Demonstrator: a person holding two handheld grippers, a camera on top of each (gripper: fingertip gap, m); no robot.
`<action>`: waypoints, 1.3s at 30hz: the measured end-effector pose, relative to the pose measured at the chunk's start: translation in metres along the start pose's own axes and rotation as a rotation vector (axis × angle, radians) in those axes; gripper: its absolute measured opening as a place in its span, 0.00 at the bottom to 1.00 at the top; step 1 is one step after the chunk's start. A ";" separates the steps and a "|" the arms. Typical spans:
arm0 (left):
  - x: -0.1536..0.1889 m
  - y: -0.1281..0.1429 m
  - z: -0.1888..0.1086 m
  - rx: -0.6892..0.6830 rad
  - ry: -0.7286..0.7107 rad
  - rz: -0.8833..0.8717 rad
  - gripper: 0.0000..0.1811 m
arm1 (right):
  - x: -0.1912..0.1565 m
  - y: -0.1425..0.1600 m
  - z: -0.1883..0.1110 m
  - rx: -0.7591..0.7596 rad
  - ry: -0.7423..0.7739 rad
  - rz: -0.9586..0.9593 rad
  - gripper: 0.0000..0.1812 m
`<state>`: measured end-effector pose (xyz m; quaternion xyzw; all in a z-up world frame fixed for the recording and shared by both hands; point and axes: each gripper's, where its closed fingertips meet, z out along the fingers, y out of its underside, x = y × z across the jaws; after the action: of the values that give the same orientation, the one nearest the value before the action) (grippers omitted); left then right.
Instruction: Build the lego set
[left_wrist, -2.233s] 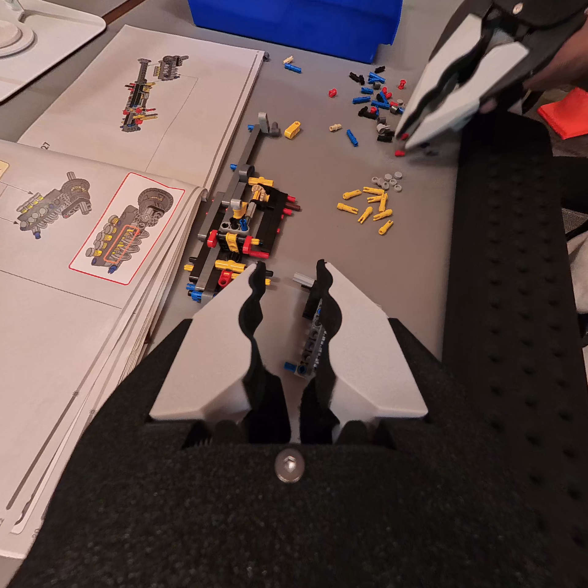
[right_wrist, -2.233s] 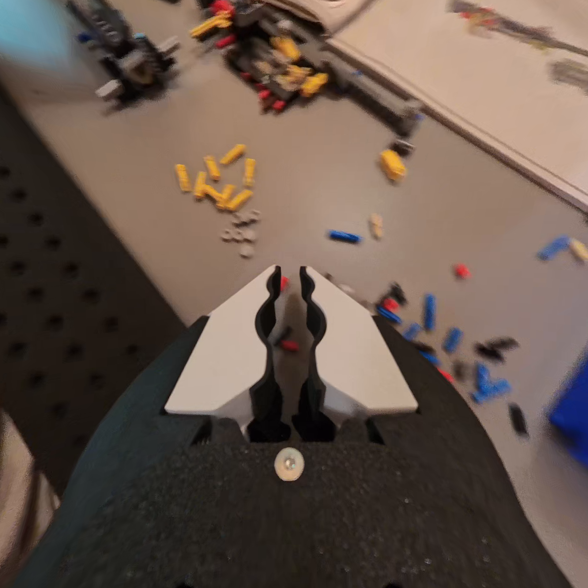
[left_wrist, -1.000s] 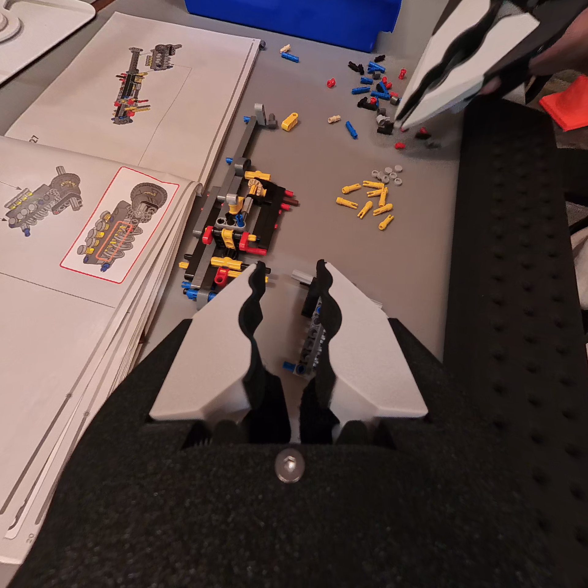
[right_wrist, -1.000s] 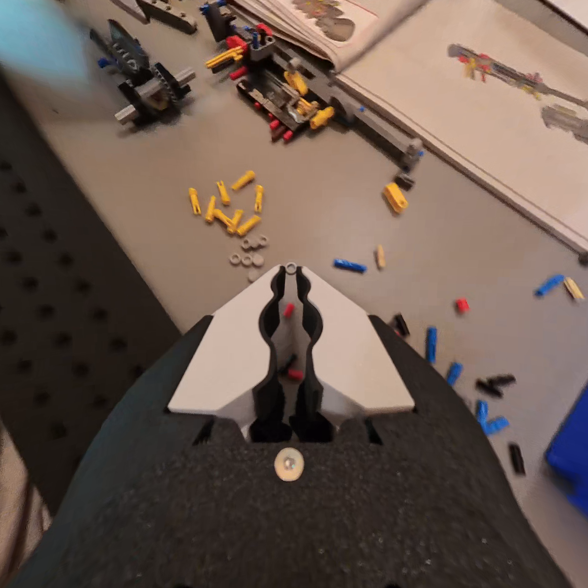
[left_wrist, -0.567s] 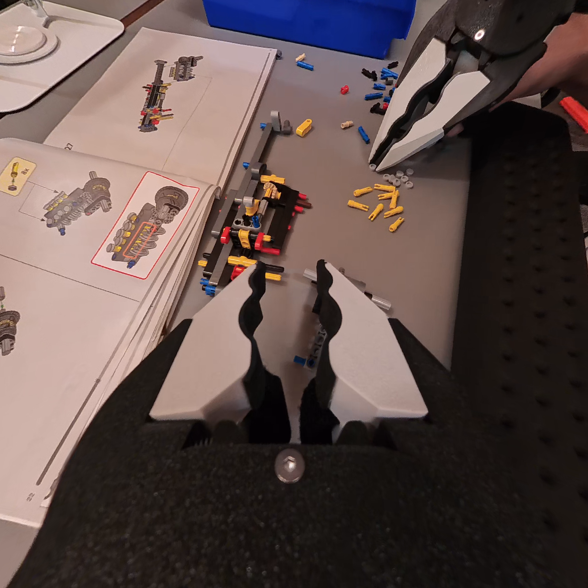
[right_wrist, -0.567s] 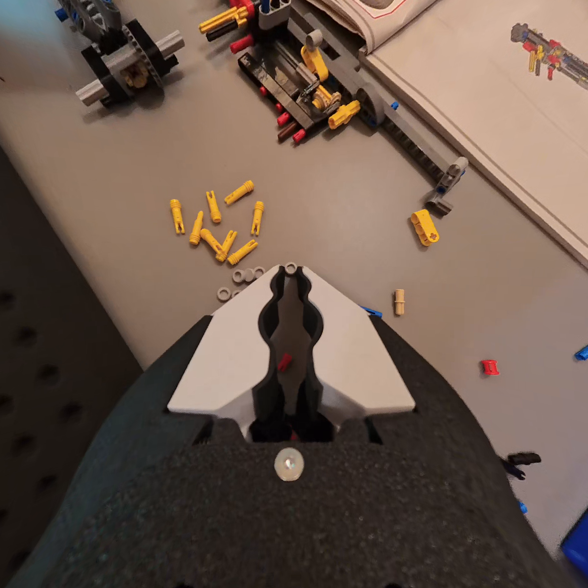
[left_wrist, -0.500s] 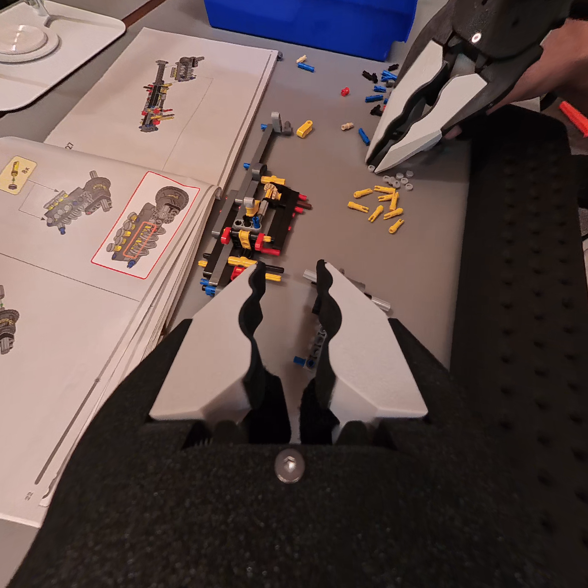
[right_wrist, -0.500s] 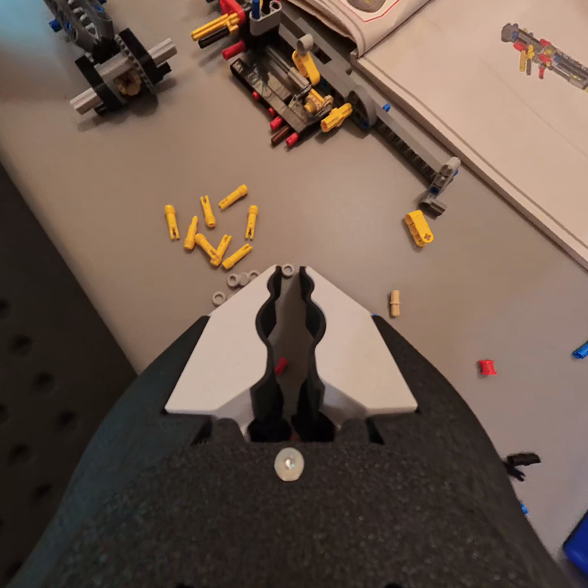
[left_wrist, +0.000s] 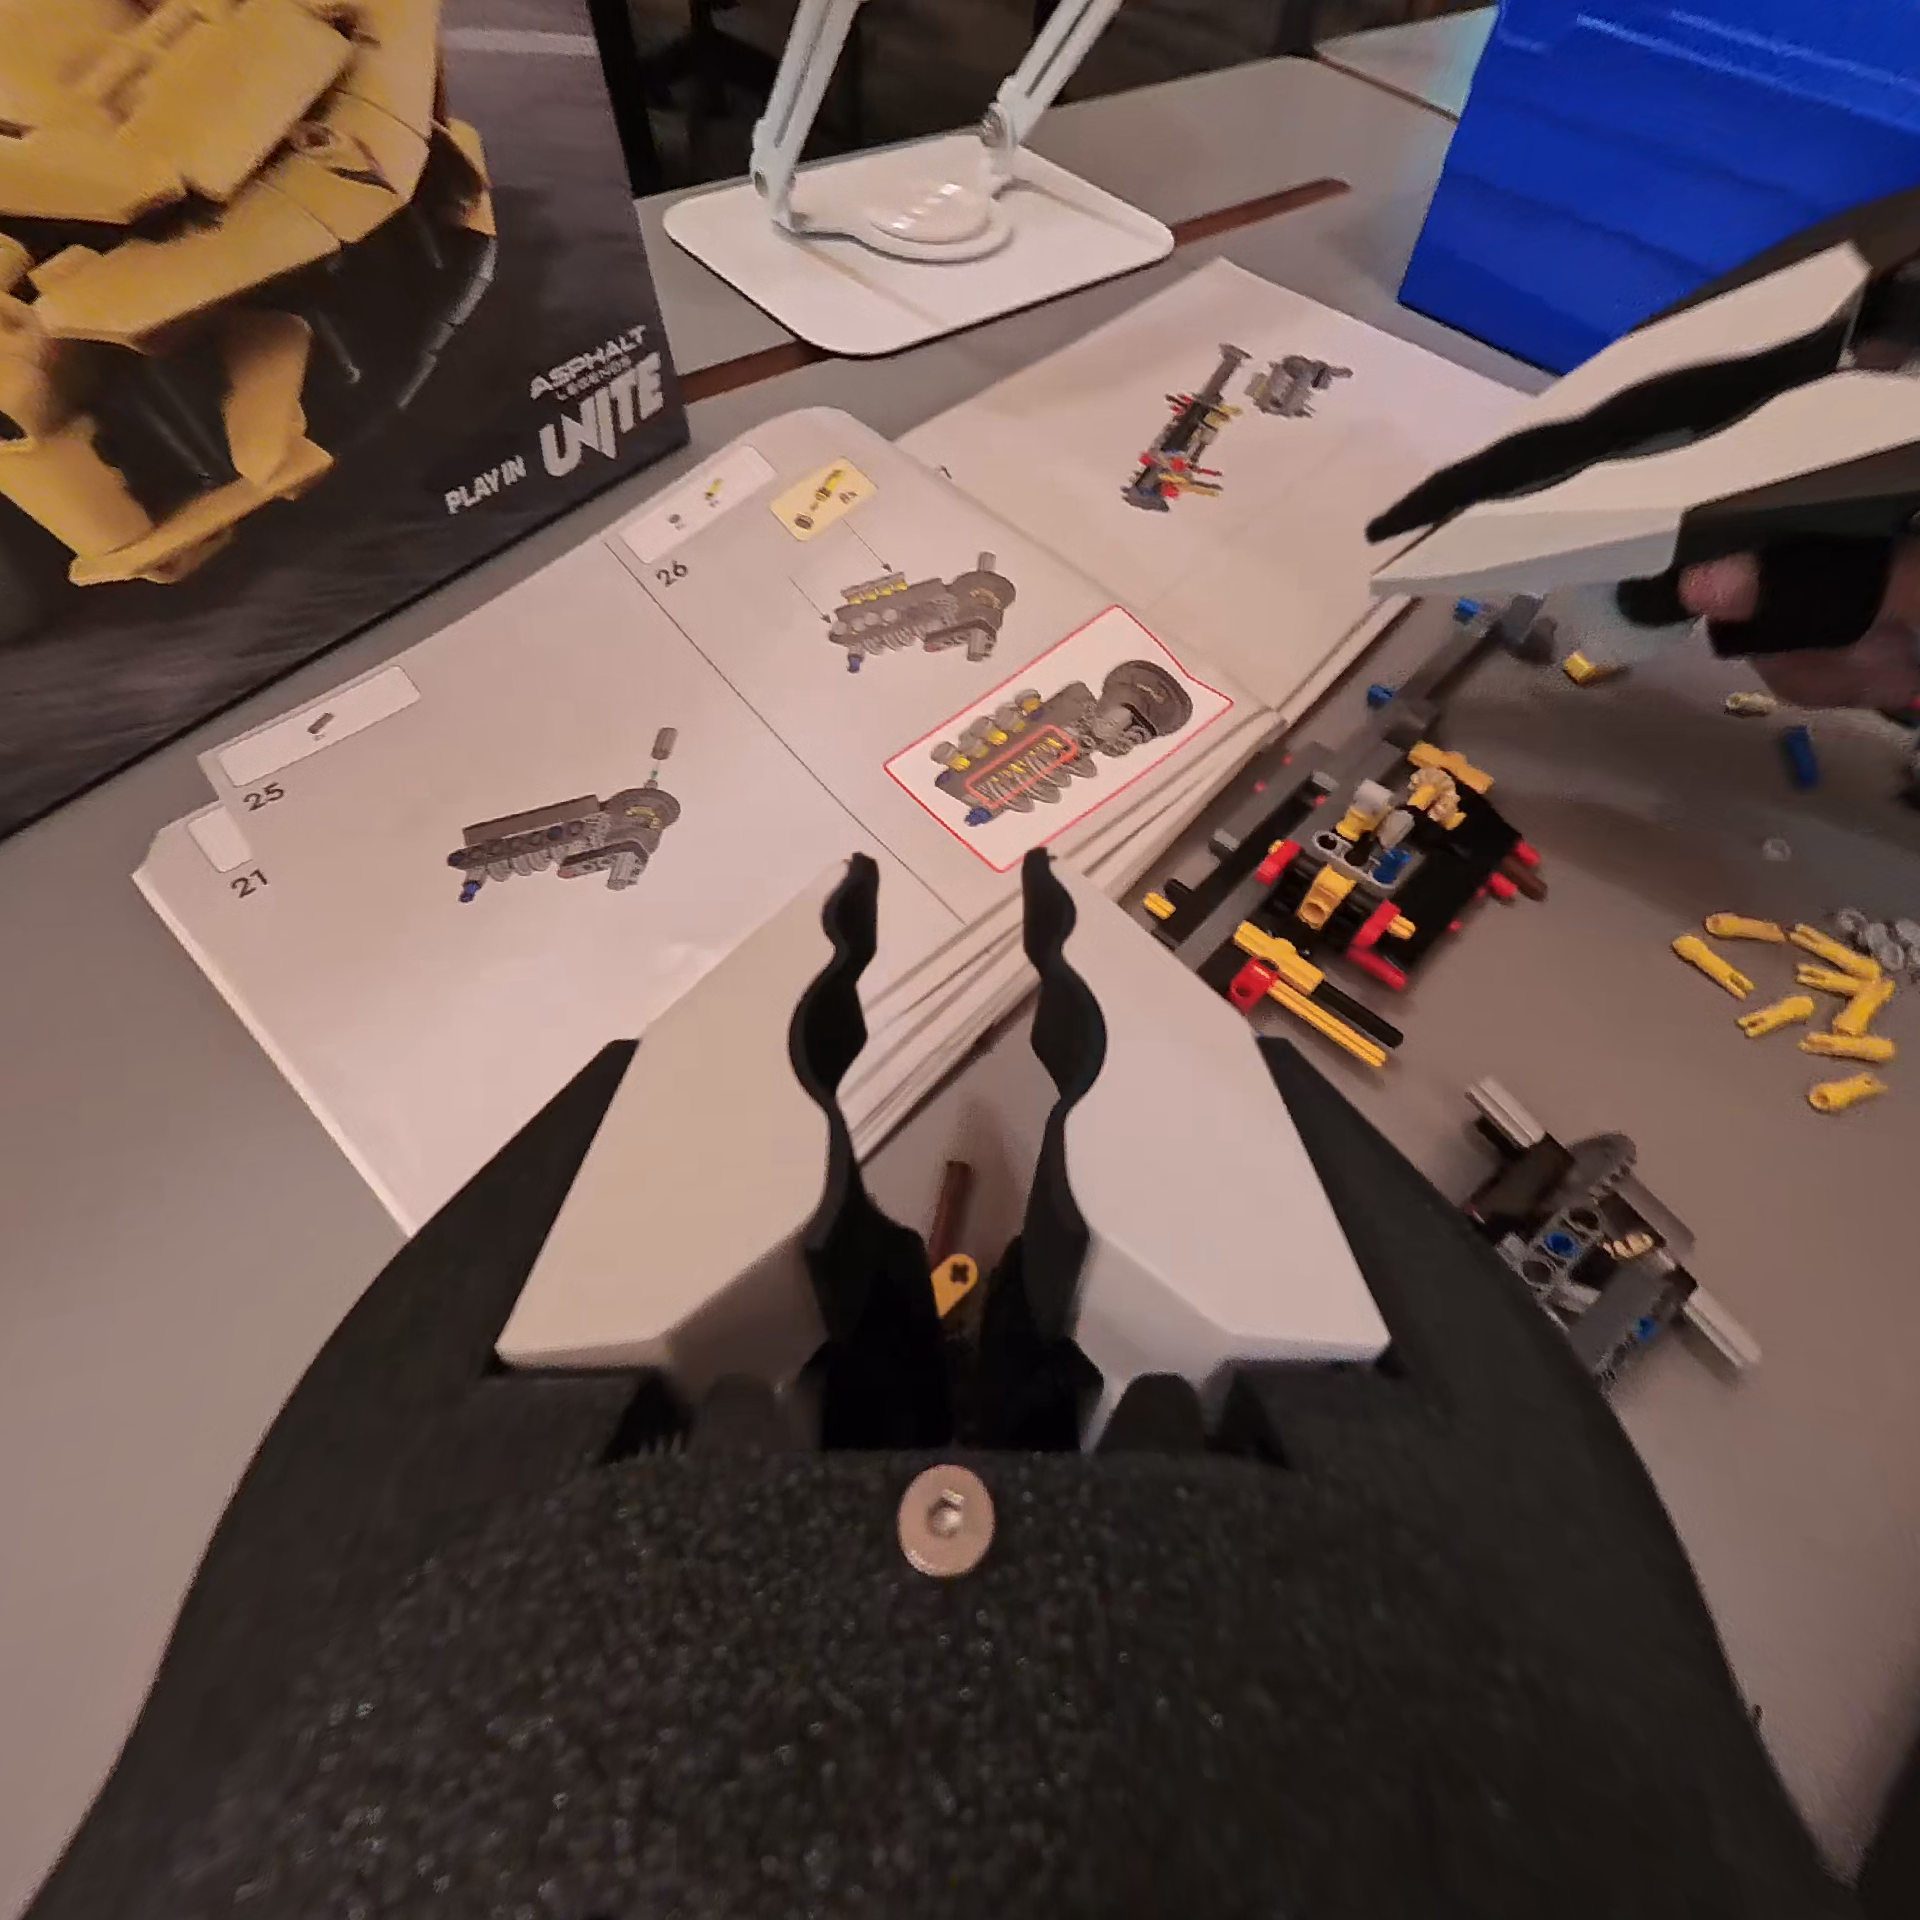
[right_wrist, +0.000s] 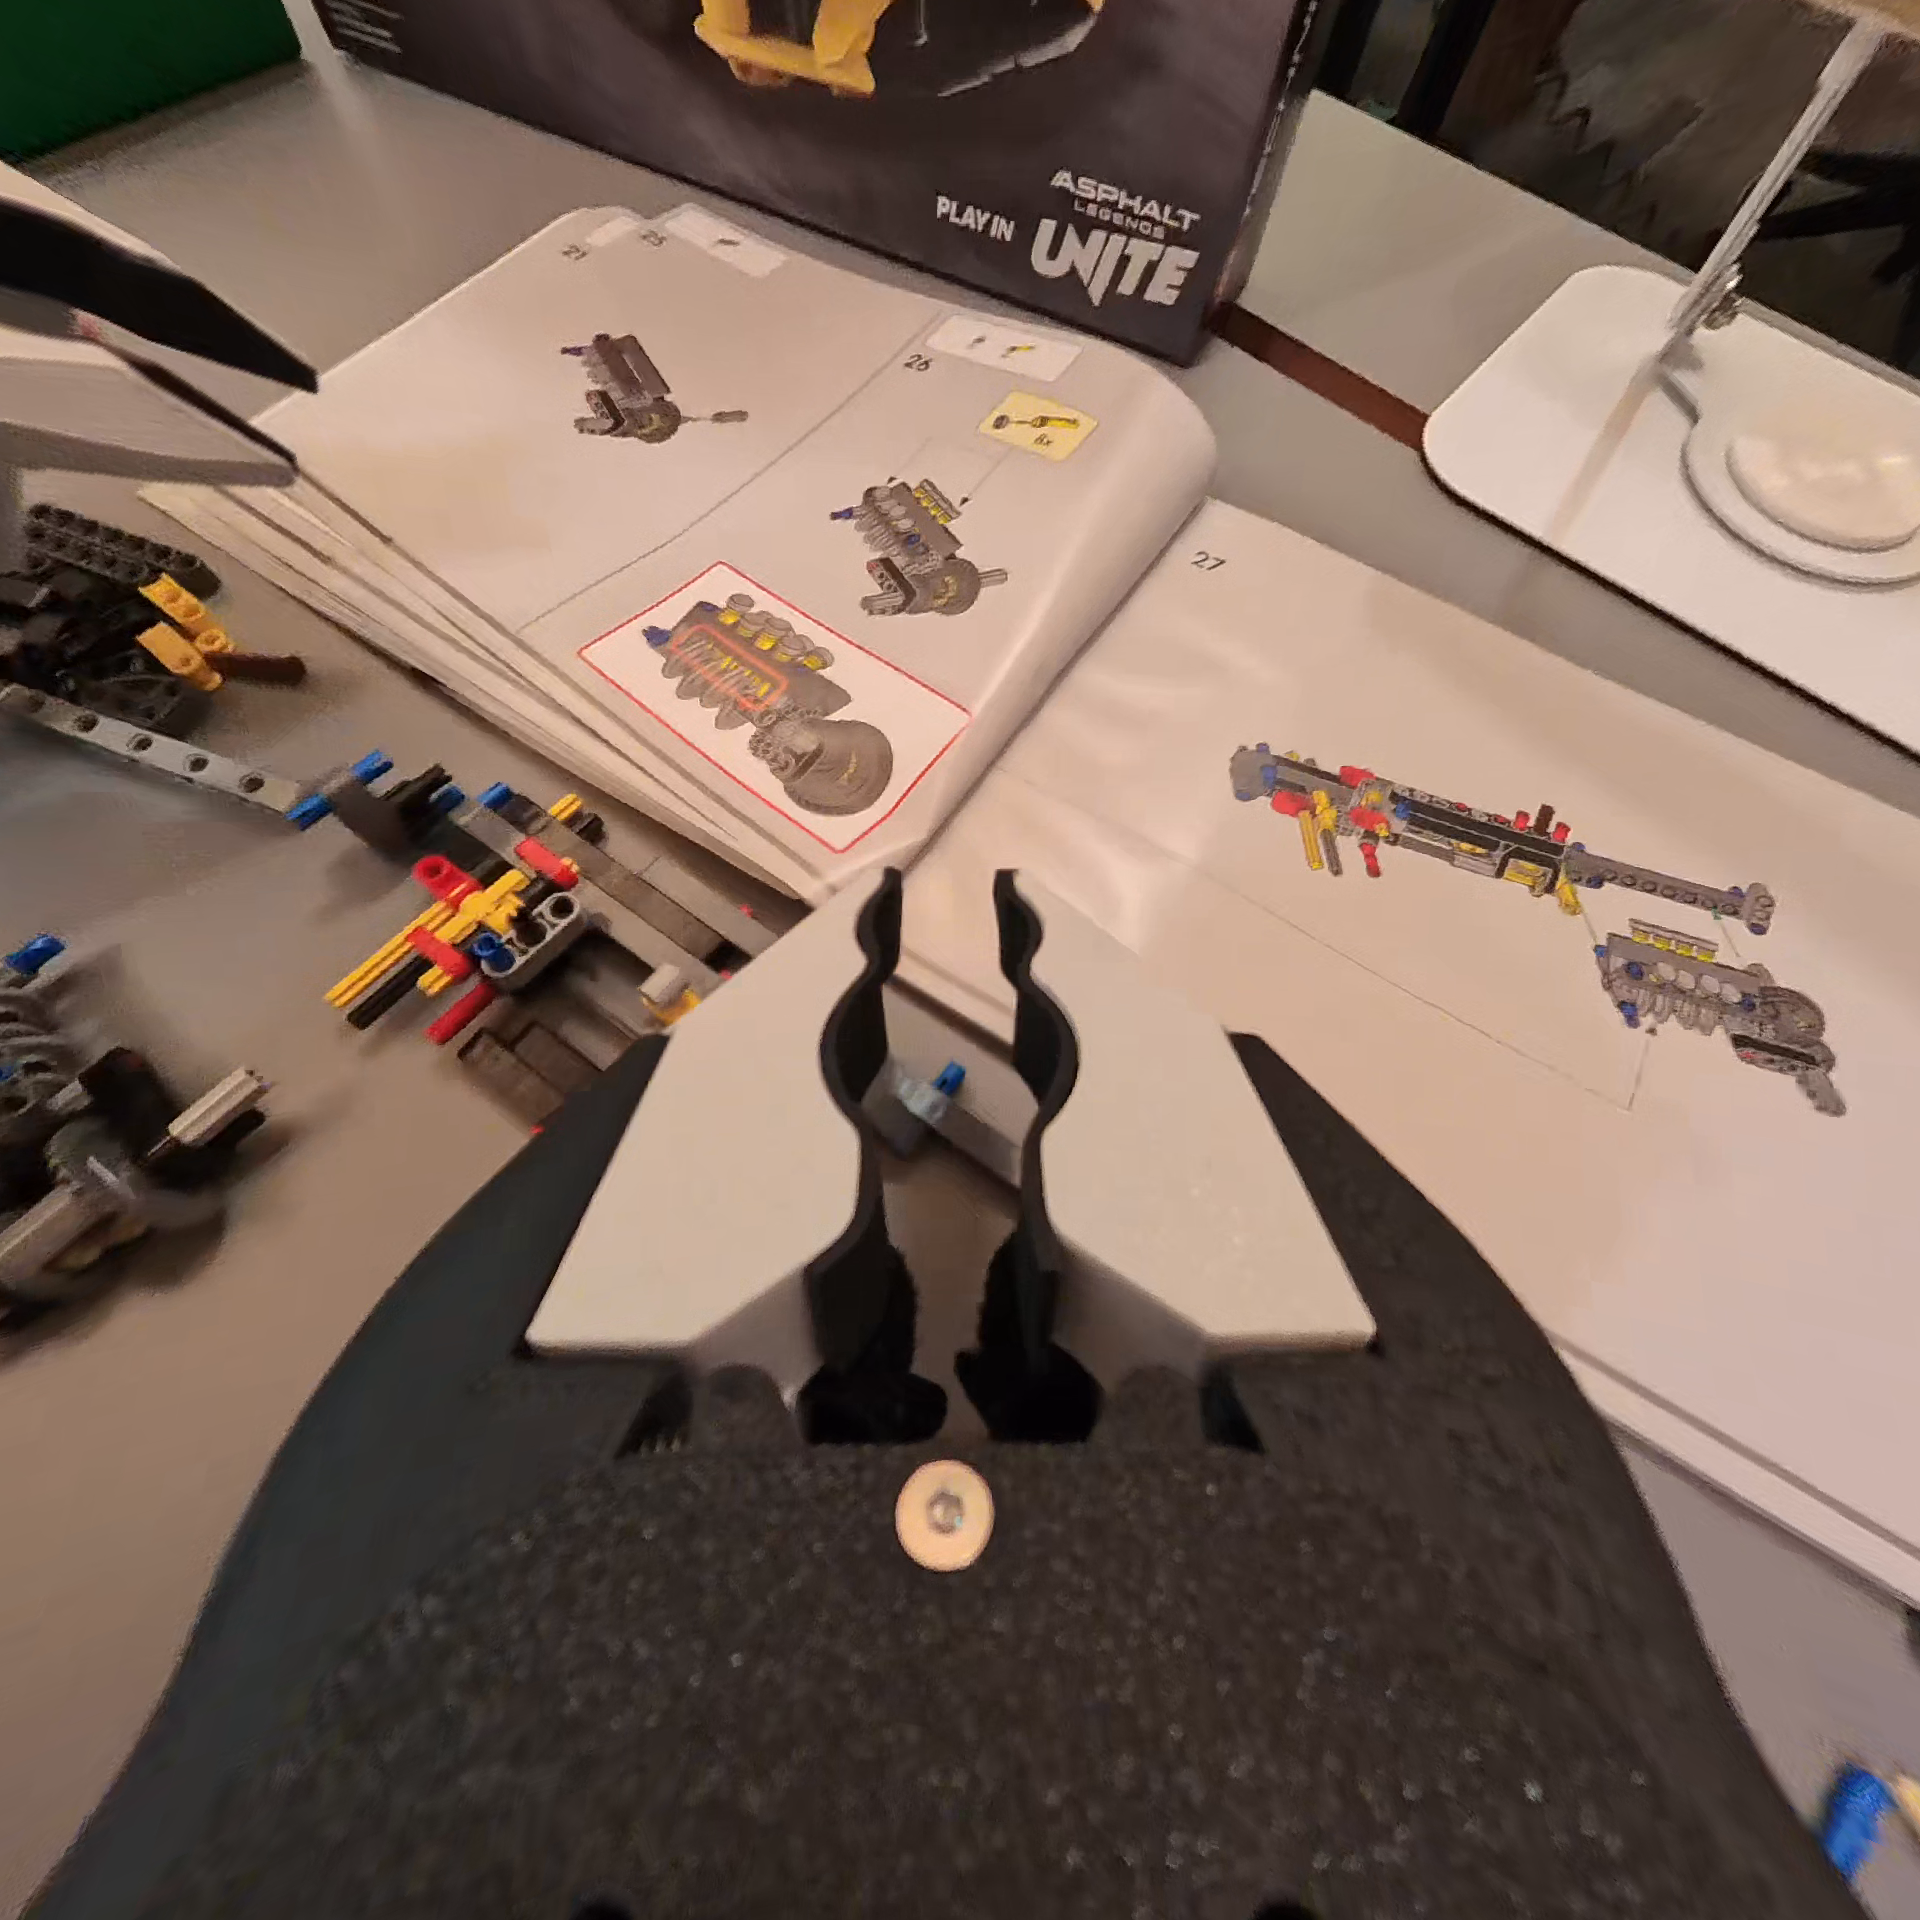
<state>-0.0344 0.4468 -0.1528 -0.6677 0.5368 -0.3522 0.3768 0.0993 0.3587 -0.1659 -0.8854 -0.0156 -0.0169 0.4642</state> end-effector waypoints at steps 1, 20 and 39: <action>-0.003 0.000 0.002 0.001 -0.010 0.001 0.15 | -0.002 0.002 0.002 0.001 -0.003 0.012 0.10; 0.093 -0.025 -0.018 0.181 0.331 0.307 0.13 | -0.074 0.096 -0.088 -0.091 -0.207 -0.066 0.07; 0.155 -0.024 -0.021 0.201 0.369 0.319 0.26 | -0.112 -0.062 -0.096 0.554 -0.612 0.435 0.02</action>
<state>-0.0149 0.2948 -0.1120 -0.4584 0.6570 -0.4557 0.3879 -0.0170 0.3140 -0.0652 -0.6751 0.0302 0.3477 0.6500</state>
